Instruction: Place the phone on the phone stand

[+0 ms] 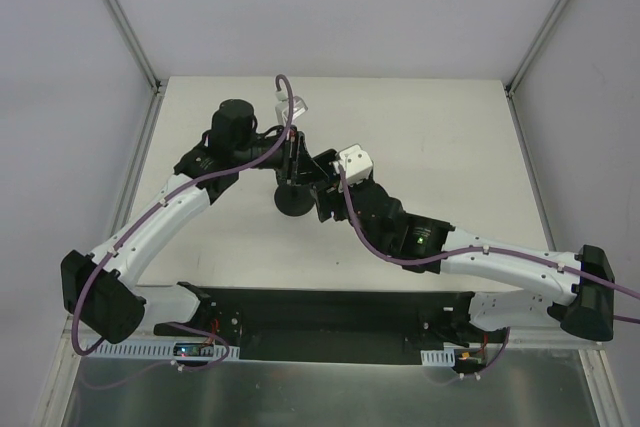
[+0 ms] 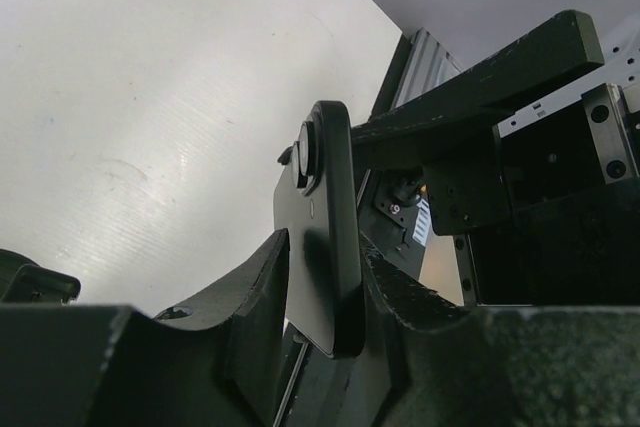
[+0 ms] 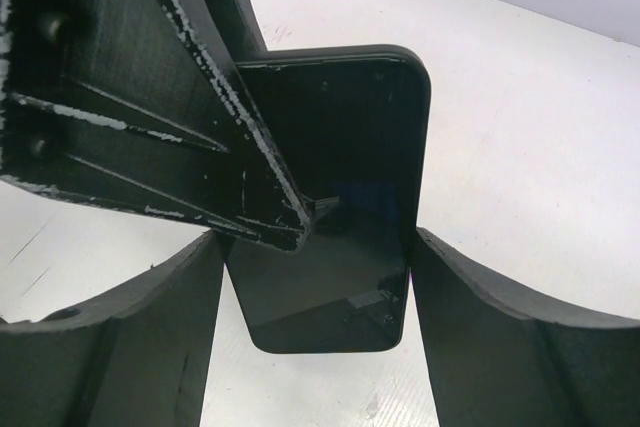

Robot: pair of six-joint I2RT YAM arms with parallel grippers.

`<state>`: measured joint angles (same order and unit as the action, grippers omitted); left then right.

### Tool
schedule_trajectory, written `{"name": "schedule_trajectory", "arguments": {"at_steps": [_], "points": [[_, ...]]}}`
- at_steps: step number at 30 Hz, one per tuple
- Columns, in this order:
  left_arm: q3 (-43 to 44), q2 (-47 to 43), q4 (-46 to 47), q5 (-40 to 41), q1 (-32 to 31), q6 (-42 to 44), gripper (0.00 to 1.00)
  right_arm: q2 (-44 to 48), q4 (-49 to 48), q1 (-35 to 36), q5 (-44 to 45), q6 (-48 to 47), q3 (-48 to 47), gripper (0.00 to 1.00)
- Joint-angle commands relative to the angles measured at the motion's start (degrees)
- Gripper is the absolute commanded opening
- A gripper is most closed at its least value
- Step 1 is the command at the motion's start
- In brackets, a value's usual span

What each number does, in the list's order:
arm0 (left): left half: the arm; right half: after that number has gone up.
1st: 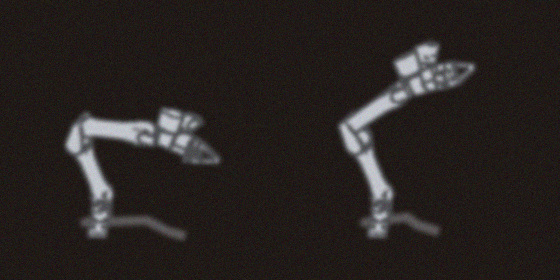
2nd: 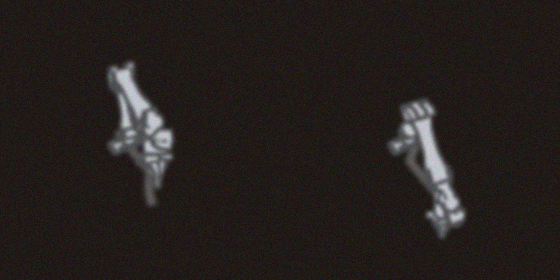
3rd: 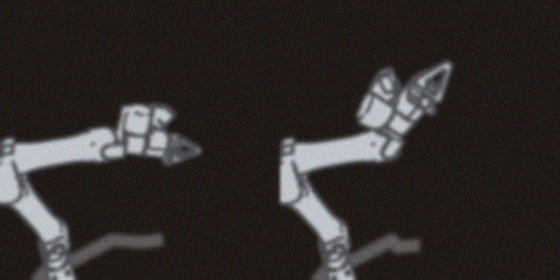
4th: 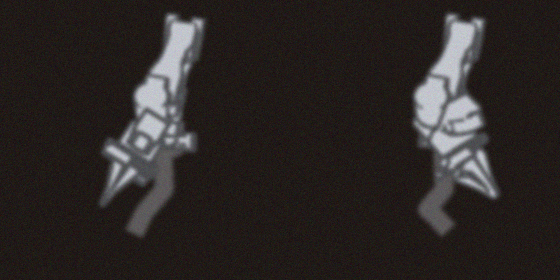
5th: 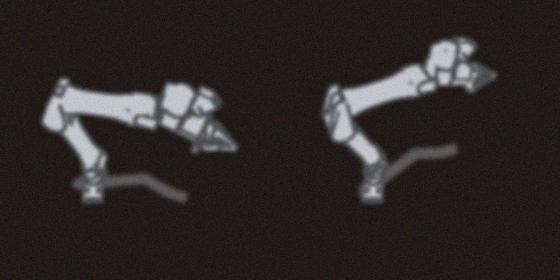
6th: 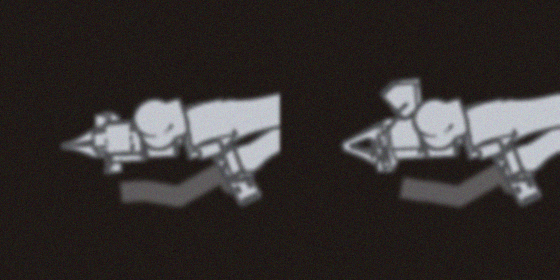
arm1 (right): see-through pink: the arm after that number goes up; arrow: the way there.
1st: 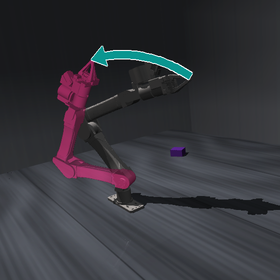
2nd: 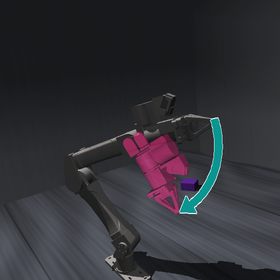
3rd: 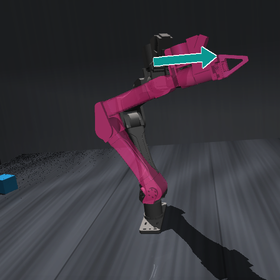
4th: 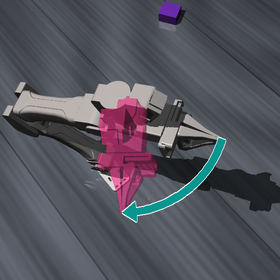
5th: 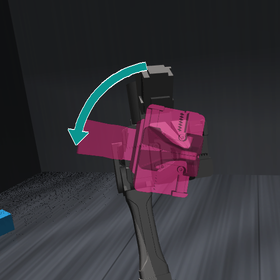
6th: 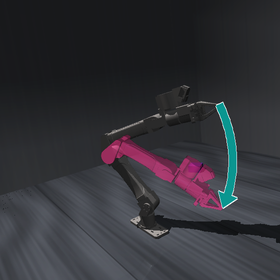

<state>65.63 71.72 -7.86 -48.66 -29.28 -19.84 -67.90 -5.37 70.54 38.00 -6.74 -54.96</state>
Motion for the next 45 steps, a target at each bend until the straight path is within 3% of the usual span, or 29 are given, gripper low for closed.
{"name": "schedule_trajectory", "arguments": {"at_steps": [1,4,9,10,11,13,15,16,17,18,20,23,25,31,34,37,45], "points": [[1.1,-1.8,0.6,2.0,-0.3,2.3,0.27,1.5,-5.3,0.4,-1.2,0.6,-3.2,0.01],[0.8,-2.5,0.5,3.5,-0.3,2.5,0.27,1.2,-5.2,0.4,-1.4,0.9,-3.0,0.01],[0.8,-3.3,0.5,4.5,-0.3,2.8,0.16,1.2,-5.3,0.3,-1.7,1.2,-2.5,0.01],[0.8,-3.4,0.6,4.5,-0.4,3.0,0.13,1.3,-5.4,0.4,-1.7,1.2,-2.4,0.01],[0.7,-3.8,0.5,4.5,-0.3,3.0,0.0,1.3,-5.3,0.3,-1.8,1.5,-2.3,0.01],[0.4,-4.3,0.6,6.9,-0.3,3.4,0.0,1.3,-4.8,0.3,-2.9,1.6,-2.5,0.01],[-0.5,-6.1,0.3,11.5,-0.3,3.8,0.0,1.5,-3.9,0.3,-4.2,1.3,-2.3,0.32],[-1.1,-7.0,0.1,17.6,-0.3,4.3,0.0,1.5,-3.2,0.3,-4.3,0.8,-2.3,0.46],[-1.8,-9.0,-0.1,20.1,-0.3,4.7,0.0,1.4,-1.8,0.2,-3.9,0.6,-2.7,0.76],[-2.1,-10.0,-0.3,21.8,-0.3,5.8,0.0,1.4,1.0,0.2,-2.5,0.2,-3.0,0.89],[-2.9,-12.7,-0.2,25.6,-0.3,6.9,0.0,2.4,3.0,0.1,-1.4,-0.1,-2.9,1.0],[-3.2,-15.5,-0.4,29.1,-0.3,8.0,0.0,5.2,3.5,-1.3,0.0,-0.1,-0.4,0.96],[-3.5,-16.6,-0.3,30.1,-0.3,8.8,0.0,6.1,4.5,-5.6,-4.3,1.5,0.2,0.96],[-0.7,-17.8,-3.6,30.6,-0.3,10.9,0.0,3.1,16.3,-20.9,-27.8,10.7,-6.7,0.98],[0.7,-19.0,-5.2,23.3,-0.3,14.5,0.0,-0.2,18.8,-23.2,-37.5,9.5,-9.0,0.98],[-0.6,-22.3,-5.9,16.6,-0.3,19.3,0.0,-3.3,19.0,-23.3,-42.6,7.4,-10.6,0.89],[-4.4,-30.5,-6.6,26.8,-0.3,25.5,0.0,-14.9,19.0,-22.9,-42.0,10.3,-18.3,0.63]]}}
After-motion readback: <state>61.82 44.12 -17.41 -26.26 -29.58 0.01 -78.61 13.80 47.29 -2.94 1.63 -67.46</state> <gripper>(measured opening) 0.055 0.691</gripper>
